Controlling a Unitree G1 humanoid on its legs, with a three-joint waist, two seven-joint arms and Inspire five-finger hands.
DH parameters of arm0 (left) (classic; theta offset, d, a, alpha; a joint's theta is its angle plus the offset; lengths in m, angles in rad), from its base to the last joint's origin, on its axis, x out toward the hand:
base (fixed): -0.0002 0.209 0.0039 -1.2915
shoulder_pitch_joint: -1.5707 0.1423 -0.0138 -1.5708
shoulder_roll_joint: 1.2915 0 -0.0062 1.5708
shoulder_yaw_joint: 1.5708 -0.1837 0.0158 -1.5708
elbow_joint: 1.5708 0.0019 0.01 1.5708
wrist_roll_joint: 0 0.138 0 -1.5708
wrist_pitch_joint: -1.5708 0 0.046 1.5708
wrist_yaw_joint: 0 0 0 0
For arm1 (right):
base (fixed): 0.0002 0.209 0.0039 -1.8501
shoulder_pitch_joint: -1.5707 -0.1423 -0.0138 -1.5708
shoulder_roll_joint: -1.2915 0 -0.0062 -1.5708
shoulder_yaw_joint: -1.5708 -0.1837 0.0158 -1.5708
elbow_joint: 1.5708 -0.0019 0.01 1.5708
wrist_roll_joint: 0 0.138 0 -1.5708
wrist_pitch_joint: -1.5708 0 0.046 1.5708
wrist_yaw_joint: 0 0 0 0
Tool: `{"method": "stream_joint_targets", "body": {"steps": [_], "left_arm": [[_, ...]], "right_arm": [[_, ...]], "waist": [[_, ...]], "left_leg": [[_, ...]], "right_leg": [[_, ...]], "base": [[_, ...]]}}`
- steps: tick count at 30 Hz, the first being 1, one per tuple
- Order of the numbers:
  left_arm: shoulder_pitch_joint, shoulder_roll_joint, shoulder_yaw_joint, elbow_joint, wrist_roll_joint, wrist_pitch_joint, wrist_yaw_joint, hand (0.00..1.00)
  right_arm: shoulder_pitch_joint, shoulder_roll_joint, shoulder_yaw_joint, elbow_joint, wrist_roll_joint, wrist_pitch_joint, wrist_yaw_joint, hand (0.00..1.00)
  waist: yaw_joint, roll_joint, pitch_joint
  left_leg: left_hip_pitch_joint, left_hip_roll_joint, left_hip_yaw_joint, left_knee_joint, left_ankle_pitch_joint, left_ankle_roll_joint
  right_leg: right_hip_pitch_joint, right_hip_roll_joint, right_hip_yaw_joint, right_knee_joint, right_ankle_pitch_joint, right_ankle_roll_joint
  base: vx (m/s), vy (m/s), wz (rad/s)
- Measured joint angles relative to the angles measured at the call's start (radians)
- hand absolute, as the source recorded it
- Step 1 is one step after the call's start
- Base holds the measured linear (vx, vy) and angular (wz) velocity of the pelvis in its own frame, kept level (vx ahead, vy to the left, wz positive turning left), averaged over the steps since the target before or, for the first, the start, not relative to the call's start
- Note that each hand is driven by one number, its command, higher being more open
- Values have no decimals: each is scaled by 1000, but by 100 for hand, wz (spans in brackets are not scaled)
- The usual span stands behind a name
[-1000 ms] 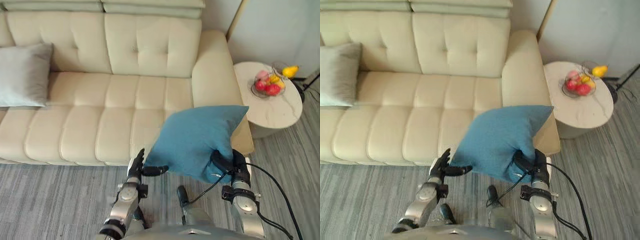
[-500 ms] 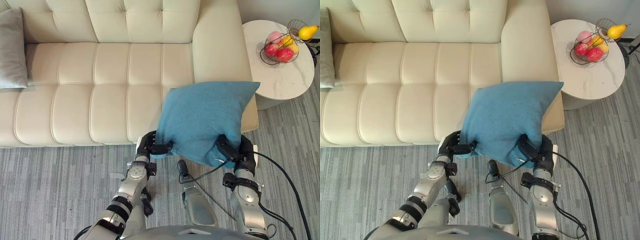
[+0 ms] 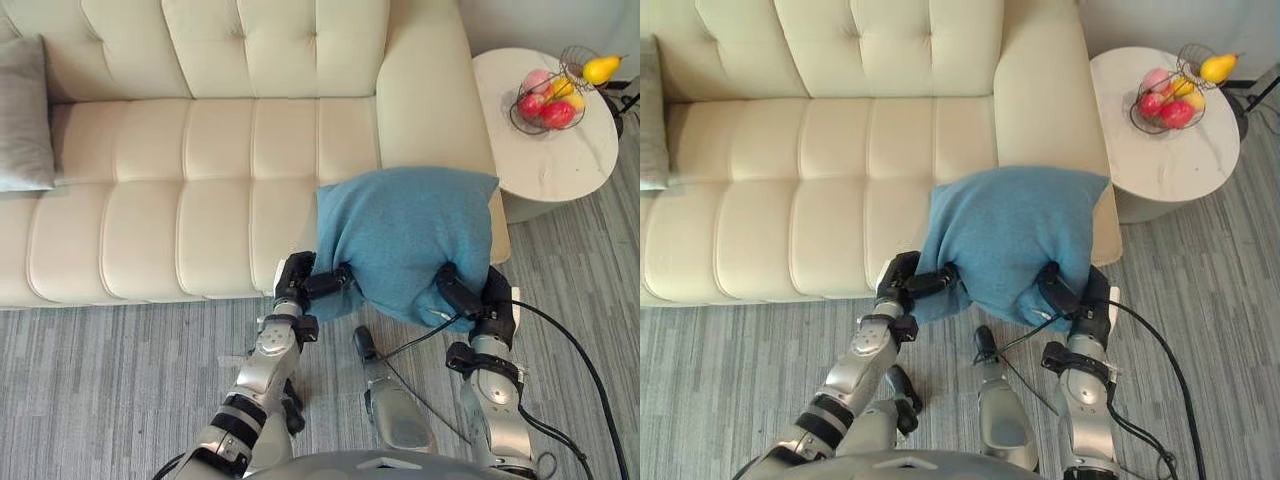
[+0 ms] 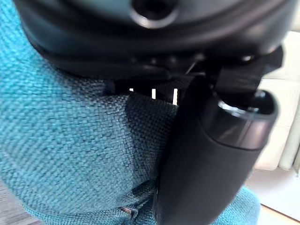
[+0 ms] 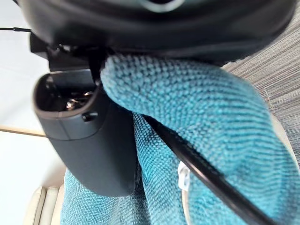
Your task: Pick up cushions and gather them together orderly.
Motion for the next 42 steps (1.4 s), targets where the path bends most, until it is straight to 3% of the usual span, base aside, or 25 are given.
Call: {"method": "stream_joint_targets", "body": {"steps": [7,12,14,16,19,22,23,25,26,27,30,32,34,35,36,37,38,40,42], "left_arm": [[178,1,8,-174,1,2,-15,0],[245,0,44,-304,1,1,-18,0],[264,-1,67,-347,1,0,-18,0],[287,-2,90,-373,1,-8,-20,0],[298,-5,109,-376,1,-14,-20,0],[305,-12,123,-409,1,-20,-20,0],[306,-12,122,-422,2,-21,-20,0],[305,-10,124,-423,2,-24,-19,0],[306,4,126,-424,3,-25,-9,0],[307,4,126,-424,3,-26,-2,0],[337,5,124,-424,3,-25,5,0],[340,8,123,-424,3,-25,5,0],[341,16,123,-423,3,-25,5,0],[346,39,123,-423,3,-25,5,0],[348,43,123,-423,3,-25,5,0],[350,51,124,-423,12,-26,5,0],[351,52,125,-423,12,-26,5,0],[353,57,130,-423,20,-26,1,0],[350,52,130,-409,22,-26,-6,0]], "right_arm": [[29,-38,31,44,-35,0,26,0],[19,-31,65,21,-39,-1,27,0],[15,-29,84,-4,-39,-13,27,0],[11,-29,111,-21,-39,-20,26,0],[15,-26,126,-44,-39,-20,26,0],[2,-28,133,-77,-39,-22,24,0],[-12,-29,133,-79,-40,-22,17,0],[-27,-33,133,-75,-46,-23,16,0],[-43,-21,140,-56,-49,-18,15,0],[-42,-16,143,-56,-50,-17,15,0],[-28,-12,154,-57,-60,-14,15,0],[-30,-11,154,-55,-61,-11,18,0],[-33,-9,153,-47,-78,-11,19,0],[-38,7,153,-14,-81,-12,20,0],[-38,11,154,-4,-81,-12,21,0],[-44,17,156,24,-81,-12,21,0],[-45,17,156,27,-81,-12,21,0],[-69,12,157,60,-81,-12,25,0],[-74,2,156,66,-82,-12,26,0]], "waist": [[23,55,-41],[55,67,-100],[59,66,-103],[75,68,-103],[90,58,-102],[116,52,-107],[122,41,-108],[136,49,-118],[142,21,-126],[145,14,-125],[162,8,-125],[162,8,-125],[161,3,-122],[150,-9,-119],[146,-13,-121],[137,-19,-127],[137,-18,-127],[131,-35,-141],[120,-45,-151]], "left_leg": [[80,-21,-66,-73,33,-5],[93,-21,-105,-96,53,-7],[59,3,-145,6,5,-11],[13,58,-186,169,-58,-16],[-57,76,-269,354,-65,-12],[-121,55,-351,404,-60,-22],[-119,6,-405,303,-90,-12],[-91,-17,-445,174,-60,-17],[-83,-42,-420,154,-45,-1],[-92,-50,-409,185,-56,12],[-70,-66,-359,267,-119,38],[-40,-70,-322,262,-137,52],[19,-70,-264,234,-155,71],[99,-76,-215,194,-166,88],[115,-76,-205,186,-168,90],[151,-75,-179,162,-186,96],[152,-75,-177,161,-188,97],[161,-64,-141,154,-200,86],[160,-76,-140,168,-211,65]], "right_leg": [[92,-4,-89,0,-28,-7],[118,-2,-133,0,-43,-13],[147,4,-166,4,-57,-18],[182,30,-193,27,-84,-30],[216,40,-224,48,-124,-43],[223,32,-240,38,-132,-49],[205,9,-233,38,-129,-47],[173,4,-215,55,-133,-31],[152,-17,-201,60,-133,-25],[153,-29,-198,63,-129,-15],[132,-62,-157,171,-176,28],[80,-72,-137,286,-197,26],[-13,-84,-156,483,-205,16],[-50,-123,-242,614,-210,-24],[-52,-129,-265,629,-217,-39],[-68,-134,-342,653,-257,-77],[-70,-132,-345,653,-259,-77],[-80,-71,-396,521,-273,-81],[-67,-37,-393,422,-198,-100]], "base": [[5,18,28],[-19,-2,27],[-68,-33,40],[-57,-35,32],[-74,-31,41],[13,38,33],[37,128,25],[42,136,-18],[106,153,-28],[163,213,-36],[131,197,-45],[123,211,-65],[81,177,-84],[72,116,-71],[95,101,-84],[80,52,-41],[68,6,-54],[112,-45,-43],[197,-61,-17]]}}
